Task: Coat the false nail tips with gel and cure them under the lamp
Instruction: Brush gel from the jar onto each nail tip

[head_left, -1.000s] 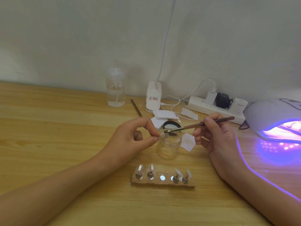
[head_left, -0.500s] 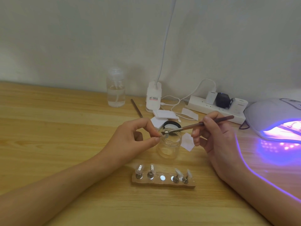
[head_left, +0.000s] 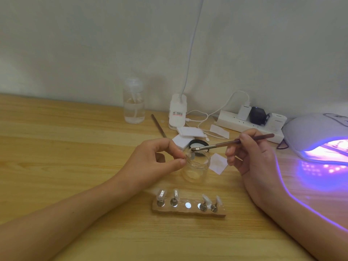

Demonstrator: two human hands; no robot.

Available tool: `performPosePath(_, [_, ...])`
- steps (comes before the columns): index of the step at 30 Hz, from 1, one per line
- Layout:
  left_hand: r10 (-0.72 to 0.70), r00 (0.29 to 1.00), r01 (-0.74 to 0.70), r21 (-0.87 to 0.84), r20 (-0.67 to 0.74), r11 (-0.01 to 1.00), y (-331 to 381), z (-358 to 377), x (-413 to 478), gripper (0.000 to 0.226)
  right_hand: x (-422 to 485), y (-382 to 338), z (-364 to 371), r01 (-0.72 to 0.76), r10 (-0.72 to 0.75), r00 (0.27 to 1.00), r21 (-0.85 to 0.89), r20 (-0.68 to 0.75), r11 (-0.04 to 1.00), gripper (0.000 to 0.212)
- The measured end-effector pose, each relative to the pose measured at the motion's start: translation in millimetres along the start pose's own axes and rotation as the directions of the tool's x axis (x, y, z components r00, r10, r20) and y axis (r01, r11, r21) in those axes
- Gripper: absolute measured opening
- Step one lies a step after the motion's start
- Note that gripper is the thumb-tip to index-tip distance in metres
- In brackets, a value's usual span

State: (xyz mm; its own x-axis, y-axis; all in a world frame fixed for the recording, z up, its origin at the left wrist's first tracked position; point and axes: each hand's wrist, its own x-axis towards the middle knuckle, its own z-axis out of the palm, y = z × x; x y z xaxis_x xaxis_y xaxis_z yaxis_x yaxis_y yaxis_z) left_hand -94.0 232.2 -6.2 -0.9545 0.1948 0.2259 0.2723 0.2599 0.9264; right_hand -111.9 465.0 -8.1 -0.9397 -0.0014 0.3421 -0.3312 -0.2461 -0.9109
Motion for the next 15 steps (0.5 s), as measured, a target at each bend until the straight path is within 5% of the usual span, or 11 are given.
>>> performPosePath(15, [0.008,1.0,-0.008,-0.016,0.008,1.0,-2.1,-0.4,0.7,0.015,-1.5,-0.2,2.8,0.004,-0.002,0.999,-0.054,0.038,0.999,0.014])
